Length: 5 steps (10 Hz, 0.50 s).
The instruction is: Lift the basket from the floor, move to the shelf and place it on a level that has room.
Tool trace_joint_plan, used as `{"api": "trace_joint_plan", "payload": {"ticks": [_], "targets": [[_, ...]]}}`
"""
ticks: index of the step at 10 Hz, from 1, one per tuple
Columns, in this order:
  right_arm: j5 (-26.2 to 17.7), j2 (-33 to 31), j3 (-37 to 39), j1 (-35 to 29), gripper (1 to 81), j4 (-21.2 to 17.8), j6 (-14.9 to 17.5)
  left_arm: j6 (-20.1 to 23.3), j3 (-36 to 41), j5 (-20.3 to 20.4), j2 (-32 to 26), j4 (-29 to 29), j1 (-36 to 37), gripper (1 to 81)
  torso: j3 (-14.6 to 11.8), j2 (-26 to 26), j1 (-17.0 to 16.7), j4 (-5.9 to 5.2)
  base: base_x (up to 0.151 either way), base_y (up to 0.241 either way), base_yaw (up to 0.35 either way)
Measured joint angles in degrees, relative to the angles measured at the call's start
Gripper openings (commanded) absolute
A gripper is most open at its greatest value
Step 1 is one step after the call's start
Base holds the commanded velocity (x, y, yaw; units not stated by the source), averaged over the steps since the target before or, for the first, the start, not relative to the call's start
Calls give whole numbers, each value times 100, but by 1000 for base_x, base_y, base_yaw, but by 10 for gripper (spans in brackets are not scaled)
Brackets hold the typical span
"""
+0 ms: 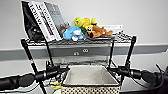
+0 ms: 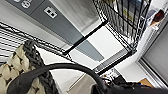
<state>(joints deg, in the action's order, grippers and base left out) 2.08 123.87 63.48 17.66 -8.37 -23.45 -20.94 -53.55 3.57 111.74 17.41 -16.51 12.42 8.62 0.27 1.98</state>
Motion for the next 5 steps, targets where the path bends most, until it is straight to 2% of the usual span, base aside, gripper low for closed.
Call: {"api": "trace_joint_plan", "payload": {"ticks": [5], "targets": [[20,144,297,-290,10,2,-39,-44,-265,-57,162,-5,267,10,0,0,0,0,0,0,0]]}}
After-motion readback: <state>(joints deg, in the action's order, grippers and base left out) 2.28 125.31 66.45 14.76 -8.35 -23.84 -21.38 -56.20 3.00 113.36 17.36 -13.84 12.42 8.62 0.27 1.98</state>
